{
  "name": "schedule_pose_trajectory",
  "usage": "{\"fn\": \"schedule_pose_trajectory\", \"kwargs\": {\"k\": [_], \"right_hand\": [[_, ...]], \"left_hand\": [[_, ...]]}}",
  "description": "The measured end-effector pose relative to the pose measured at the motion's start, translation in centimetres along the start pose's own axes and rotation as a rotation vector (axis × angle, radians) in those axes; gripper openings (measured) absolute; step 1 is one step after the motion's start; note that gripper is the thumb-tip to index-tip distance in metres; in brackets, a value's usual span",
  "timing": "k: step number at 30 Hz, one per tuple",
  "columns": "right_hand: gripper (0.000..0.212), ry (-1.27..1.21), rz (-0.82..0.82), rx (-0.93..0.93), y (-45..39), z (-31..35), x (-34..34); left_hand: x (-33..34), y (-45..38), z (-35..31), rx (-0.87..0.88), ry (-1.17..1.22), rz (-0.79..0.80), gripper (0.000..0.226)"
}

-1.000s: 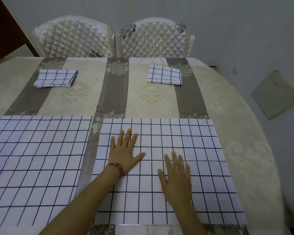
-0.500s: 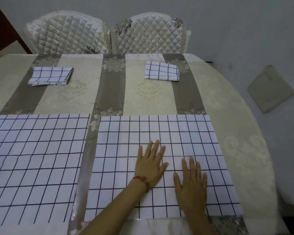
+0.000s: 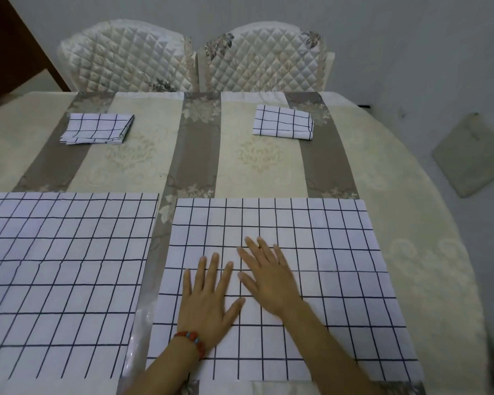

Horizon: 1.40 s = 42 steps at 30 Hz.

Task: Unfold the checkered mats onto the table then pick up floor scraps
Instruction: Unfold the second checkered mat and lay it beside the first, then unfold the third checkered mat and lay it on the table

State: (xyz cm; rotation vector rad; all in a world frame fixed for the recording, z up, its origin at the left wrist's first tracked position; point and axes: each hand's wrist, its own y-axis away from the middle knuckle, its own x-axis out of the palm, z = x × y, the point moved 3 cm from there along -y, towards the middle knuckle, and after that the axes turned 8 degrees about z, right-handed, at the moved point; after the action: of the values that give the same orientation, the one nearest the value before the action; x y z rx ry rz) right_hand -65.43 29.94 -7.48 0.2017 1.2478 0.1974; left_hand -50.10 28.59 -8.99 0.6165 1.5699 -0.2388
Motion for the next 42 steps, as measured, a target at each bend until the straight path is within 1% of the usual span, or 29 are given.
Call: {"fn": "schedule_pose_trajectory", "kwargs": {"k": [1,2,5,7,9,11,14,17,19,21,22,24,25,29,31,34,36,39,42], "right_hand": [[0.056,0.016,0.018,-0.006,-1.3,-1.4,-0.3],[0.057,0.01,-0.012,0.066,-2.2,-3.4,-0.9],[0.057,-0.012,-0.115,0.404,-2.2,-10.6,-2.9],[0.057,-0.025,-0.117,0.511,-0.9,-14.2,-4.0],[0.056,-0.044,-0.117,0.537,0.4,-15.8,-4.7],[0.055,-0.056,-0.124,0.538,1.8,-16.0,-5.2],[0.052,-0.118,-0.204,0.507,4.4,-15.1,-6.1],[0.05,-0.194,-0.253,0.459,7.5,-14.6,-7.3],[0.049,-0.223,-0.274,0.433,9.9,-15.1,-8.2],[0.048,-0.253,-0.289,0.427,12.8,-16.2,-9.3],[0.047,-0.268,-0.3,0.429,14.4,-17.0,-9.7],[0.047,-0.297,-0.316,0.436,17.8,-18.4,-10.4],[0.046,-0.31,-0.324,0.445,19.9,-19.4,-10.8],[0.045,-0.352,-0.344,0.479,29.6,-23.8,-11.2],[0.045,-0.36,-0.332,0.502,34.9,-26.1,-10.8],[0.045,-0.405,-0.325,0.565,42.5,-29.8,-9.9],[0.045,-0.445,-0.333,0.628,46.9,-32.1,-9.3],[0.047,-0.544,-0.361,0.737,52.2,-35.1,-7.9],[0.046,-0.688,-0.417,0.853,56.0,-37.6,-6.1]], "left_hand": [[0.0,0.0,0.0,-0.004,0.005,-0.004,0.069],[0.0,-0.1,0.1,-0.005,0.014,-0.002,0.069],[0.1,-0.1,0.1,0.002,0.023,0.001,0.069],[0.1,-0.1,0.2,-0.002,0.021,0.004,0.069],[0.1,-0.1,0.2,0.001,0.023,0.008,0.069],[0.0,-0.1,0.0,0.005,0.023,0.026,0.069],[0.0,-0.1,0.1,0.004,0.04,0.056,0.072],[0.0,-0.3,-0.2,-0.006,0.09,0.063,0.083],[-0.5,-0.3,-1.6,-0.05,0.132,0.071,0.097],[-1.7,-0.3,-4.4,-0.047,0.159,0.069,0.104],[-2.3,-0.2,-6.4,-0.023,0.165,0.072,0.098],[-3.1,0.0,-10.6,0.043,0.187,0.097,0.067],[-3.5,0.3,-13.2,0.084,0.183,0.1,0.058],[-4.4,2.8,-24.7,0.211,0.215,0.07,0.05],[-4.5,4.5,-30.9,0.287,0.261,0.087,0.05],[-4.0,6.8,-39.0,0.382,0.337,0.179,0.048],[-3.7,7.8,-43.1,0.405,0.411,0.256,0.044],[-3.0,8.6,-47.3,0.378,0.513,0.346,0.039],[-1.7,8.2,-49.8,0.324,0.562,0.446,0.037]]}}
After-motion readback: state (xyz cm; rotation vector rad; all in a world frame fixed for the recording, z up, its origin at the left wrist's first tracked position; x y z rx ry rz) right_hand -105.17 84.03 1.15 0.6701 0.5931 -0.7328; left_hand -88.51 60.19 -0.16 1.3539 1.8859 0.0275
